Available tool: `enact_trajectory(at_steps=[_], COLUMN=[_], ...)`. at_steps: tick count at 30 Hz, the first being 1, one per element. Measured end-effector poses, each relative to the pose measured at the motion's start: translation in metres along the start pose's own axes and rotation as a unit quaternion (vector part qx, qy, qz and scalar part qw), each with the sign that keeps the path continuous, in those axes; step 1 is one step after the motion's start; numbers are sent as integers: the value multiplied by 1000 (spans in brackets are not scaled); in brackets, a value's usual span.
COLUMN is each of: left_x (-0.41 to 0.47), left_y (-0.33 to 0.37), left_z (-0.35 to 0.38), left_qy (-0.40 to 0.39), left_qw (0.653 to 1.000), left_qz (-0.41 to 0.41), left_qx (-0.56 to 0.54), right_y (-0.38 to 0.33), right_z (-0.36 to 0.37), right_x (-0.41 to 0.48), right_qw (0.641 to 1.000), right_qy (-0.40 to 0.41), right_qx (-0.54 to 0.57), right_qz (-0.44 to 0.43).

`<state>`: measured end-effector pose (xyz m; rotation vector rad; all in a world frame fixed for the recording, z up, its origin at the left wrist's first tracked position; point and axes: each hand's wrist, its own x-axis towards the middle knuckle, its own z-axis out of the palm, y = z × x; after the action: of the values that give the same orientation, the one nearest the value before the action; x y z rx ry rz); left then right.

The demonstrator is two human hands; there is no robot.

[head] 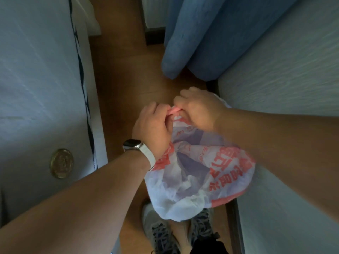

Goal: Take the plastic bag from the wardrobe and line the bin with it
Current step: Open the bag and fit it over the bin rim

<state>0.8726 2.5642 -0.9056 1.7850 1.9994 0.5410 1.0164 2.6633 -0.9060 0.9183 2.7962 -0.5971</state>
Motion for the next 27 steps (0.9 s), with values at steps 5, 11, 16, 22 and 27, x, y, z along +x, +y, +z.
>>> enact_trajectory(at_steps=[5, 11, 16, 22, 27], left_x=[-1, -1, -1, 4, 9], left_y=[-4, -4, -3, -4, -3], left_z=[4, 5, 7, 5, 4], left_qy=[-15, -45, -70, -58, -55], left_qw=[999, 997, 995, 994, 993], left_qz=[-32, -54, -65, -48, -55], left_qx=[-8, -17, -23, -77, -90], right_y=[13, 25, 29, 11, 1], right_z=[2, -3, 0, -6, -5], right_x=[-5, -12, -31, -19, -3], right_qw=[993, 972, 973, 995, 997], right_qy=[-11, -52, 4, 80, 43], right_qx=[33, 41, 9, -57, -26], right_qz=[110, 224, 233, 32, -65])
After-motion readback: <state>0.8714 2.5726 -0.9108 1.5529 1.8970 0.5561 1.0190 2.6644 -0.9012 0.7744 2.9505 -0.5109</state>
